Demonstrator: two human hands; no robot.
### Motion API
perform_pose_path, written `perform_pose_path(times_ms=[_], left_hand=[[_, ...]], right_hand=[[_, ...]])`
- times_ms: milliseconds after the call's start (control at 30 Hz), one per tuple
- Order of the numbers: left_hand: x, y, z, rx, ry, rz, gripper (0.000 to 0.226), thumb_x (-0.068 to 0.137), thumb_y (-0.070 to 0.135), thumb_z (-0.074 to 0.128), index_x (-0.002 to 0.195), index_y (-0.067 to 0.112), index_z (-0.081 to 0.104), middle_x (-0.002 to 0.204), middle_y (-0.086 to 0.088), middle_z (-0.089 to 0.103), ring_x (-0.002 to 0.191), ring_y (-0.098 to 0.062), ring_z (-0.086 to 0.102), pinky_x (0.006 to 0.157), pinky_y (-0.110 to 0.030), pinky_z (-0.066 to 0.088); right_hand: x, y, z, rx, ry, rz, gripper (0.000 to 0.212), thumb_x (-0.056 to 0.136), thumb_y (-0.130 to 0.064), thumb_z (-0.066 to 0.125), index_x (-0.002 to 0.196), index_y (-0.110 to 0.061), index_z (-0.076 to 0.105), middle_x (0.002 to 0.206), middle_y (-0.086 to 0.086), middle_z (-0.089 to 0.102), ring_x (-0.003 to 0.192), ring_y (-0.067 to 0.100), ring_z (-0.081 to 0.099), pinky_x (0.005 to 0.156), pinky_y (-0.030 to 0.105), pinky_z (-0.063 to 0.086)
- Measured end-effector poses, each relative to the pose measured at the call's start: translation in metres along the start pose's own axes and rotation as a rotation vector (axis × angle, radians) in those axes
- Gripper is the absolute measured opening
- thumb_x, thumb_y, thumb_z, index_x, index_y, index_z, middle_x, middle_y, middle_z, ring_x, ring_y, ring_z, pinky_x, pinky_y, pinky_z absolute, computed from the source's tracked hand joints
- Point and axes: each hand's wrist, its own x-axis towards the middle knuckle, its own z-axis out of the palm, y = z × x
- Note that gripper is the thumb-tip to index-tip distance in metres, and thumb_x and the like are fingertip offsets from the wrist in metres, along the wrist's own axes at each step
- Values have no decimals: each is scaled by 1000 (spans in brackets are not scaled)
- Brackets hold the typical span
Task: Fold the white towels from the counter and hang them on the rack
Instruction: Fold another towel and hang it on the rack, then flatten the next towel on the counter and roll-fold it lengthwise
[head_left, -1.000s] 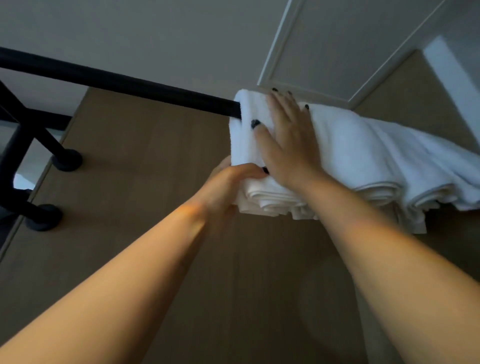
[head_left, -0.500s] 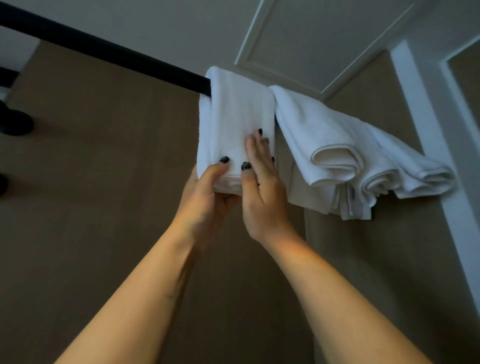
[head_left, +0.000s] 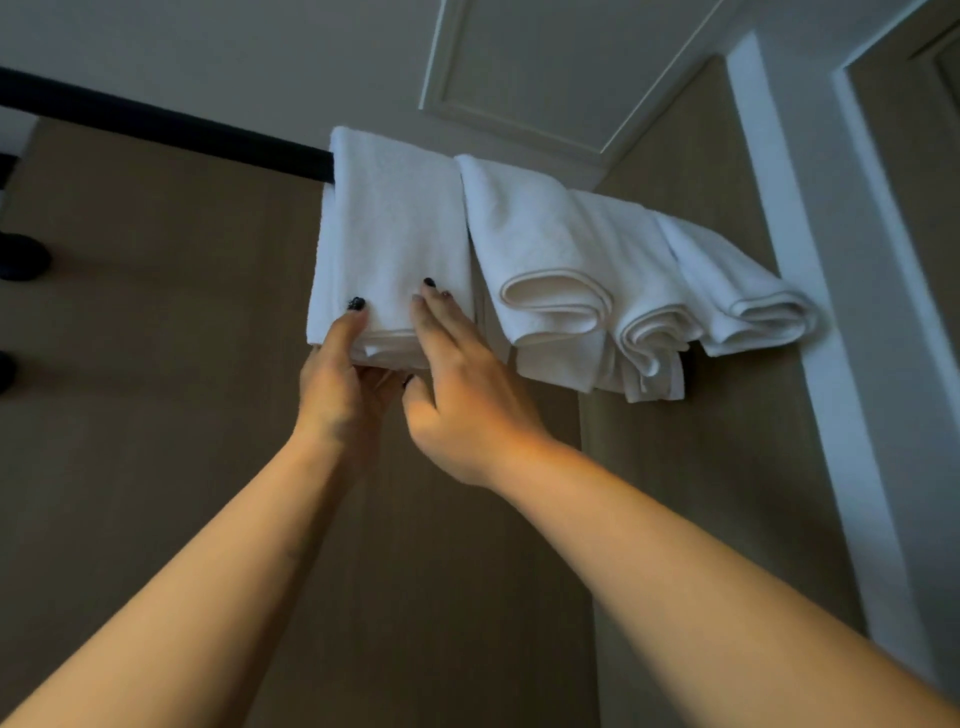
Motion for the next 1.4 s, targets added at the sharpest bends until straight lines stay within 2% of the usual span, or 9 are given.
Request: perform_pose_path(times_ms=[267, 400, 567, 667, 967, 1067, 1133, 1233, 1400], left_hand=[[-28, 13, 9, 188, 68, 51, 21, 96, 35, 57, 103, 17, 66, 108, -6, 74, 98, -16, 71, 94, -33, 52], [-37, 23, 2, 349, 40, 3, 24, 98, 42, 53, 98, 20, 65, 111, 0, 70, 111, -13, 63, 99, -33, 44], [-56, 46, -14, 445, -90, -126, 47, 63, 69, 68, 86, 29, 60, 102, -1, 42, 94, -16, 38, 84, -32, 36], [-68, 57, -24, 461, -141, -171, 41, 61, 70, 67, 70, 31, 56, 81, -2, 28, 75, -15, 25, 68, -28, 29], [-111, 110, -92, 633, -146, -313, 39, 58, 63, 62, 72, 34, 40, 82, 7, 39, 74, -11, 31, 66, -30, 26], [-140, 130, -128, 773, -183, -364, 48, 60, 68, 57, 87, 30, 47, 101, 4, 45, 95, -12, 38, 83, -34, 30], [-160, 141, -156, 901, -204, -402, 70, 59, 74, 54, 107, 23, 59, 119, 9, 54, 110, -9, 48, 102, -33, 32], [-194, 159, -189, 1092, -232, -483, 96, 63, 77, 49, 141, 21, 48, 144, 9, 51, 134, -7, 44, 117, -41, 31], [-253, 170, -239, 1267, -316, -552, 64, 98, 44, 51, 153, 18, 30, 150, 6, 42, 135, -9, 41, 112, -23, 28]], right_hand=[[-34, 9, -26, 18, -40, -6, 71, 96, -17, 48, 156, -11, 10, 165, -1, 3, 150, 10, -2, 119, 23, 5], [-47, 5, -34, -21, -56, 3, 72, 96, -19, 48, 156, -10, 11, 165, 1, 4, 150, 10, -1, 121, 23, 6], [-58, -17, -45, -106, -121, 10, 72, 96, -21, 48, 156, -9, 11, 165, 3, 6, 151, 13, 2, 122, 31, 13], [-65, -34, -48, -157, -166, 26, 73, 96, -21, 48, 156, -11, 9, 165, 2, 5, 151, 13, 3, 122, 31, 14], [-82, -106, -39, -153, -244, 162, 71, 98, -23, 47, 157, -14, 8, 165, -2, 4, 151, 10, 0, 119, 30, 14], [-98, -132, -26, -106, -269, 236, 70, 99, -24, 47, 157, -15, 10, 165, -3, 6, 151, 9, 1, 120, 32, 13], [-110, -148, -13, -55, -278, 288, 69, 98, -24, 48, 157, -15, 12, 164, -3, 9, 151, 10, 3, 121, 32, 13], [-132, -169, 13, 19, -289, 356, 69, 97, -24, 51, 156, -14, 16, 164, -2, 14, 151, 12, 8, 122, 34, 17], [-181, -202, 68, 98, -445, 400, 68, 98, -26, 50, 156, -15, 17, 164, -3, 13, 151, 11, 8, 121, 32, 16]])
